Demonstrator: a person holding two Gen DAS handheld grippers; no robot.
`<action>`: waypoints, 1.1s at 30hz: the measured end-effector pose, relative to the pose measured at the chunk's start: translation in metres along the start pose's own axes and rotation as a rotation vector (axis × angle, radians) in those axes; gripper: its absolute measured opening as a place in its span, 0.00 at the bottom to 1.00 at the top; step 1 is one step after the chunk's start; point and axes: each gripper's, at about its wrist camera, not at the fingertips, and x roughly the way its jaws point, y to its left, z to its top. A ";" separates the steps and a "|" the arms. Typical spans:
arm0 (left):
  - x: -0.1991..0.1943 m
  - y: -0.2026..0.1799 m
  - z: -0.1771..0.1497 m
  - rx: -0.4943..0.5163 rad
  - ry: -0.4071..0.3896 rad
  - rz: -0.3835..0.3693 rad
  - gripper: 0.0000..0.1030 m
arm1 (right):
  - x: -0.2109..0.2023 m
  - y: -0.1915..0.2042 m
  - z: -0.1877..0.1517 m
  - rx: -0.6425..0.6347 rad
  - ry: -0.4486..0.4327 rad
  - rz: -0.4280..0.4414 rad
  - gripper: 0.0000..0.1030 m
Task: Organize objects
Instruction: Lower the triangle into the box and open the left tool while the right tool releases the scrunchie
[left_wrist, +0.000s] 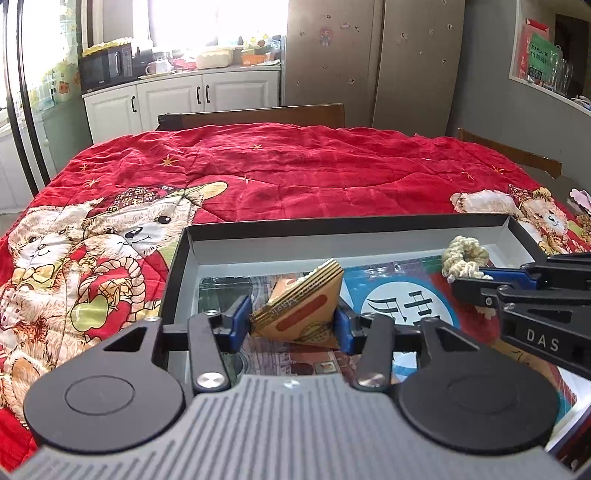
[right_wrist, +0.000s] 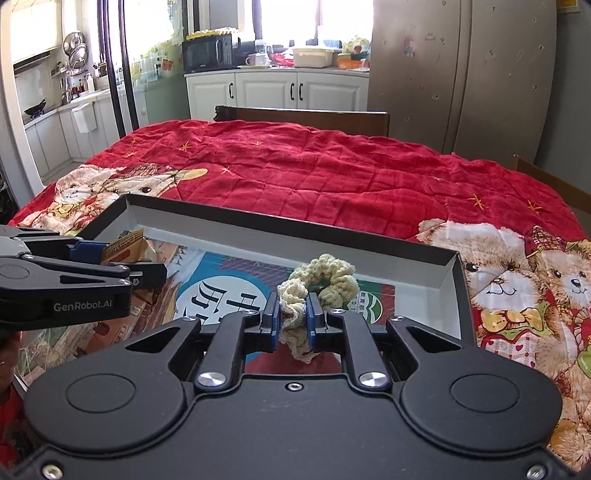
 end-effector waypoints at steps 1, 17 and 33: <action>0.000 0.000 0.000 -0.001 -0.002 0.000 0.61 | 0.001 -0.001 0.000 0.002 0.004 0.001 0.17; -0.009 -0.001 0.001 0.007 -0.036 0.001 0.80 | -0.005 -0.006 0.001 0.033 -0.020 -0.009 0.43; -0.027 -0.006 0.004 0.025 -0.075 0.002 0.85 | -0.021 -0.007 -0.001 0.035 -0.044 0.000 0.47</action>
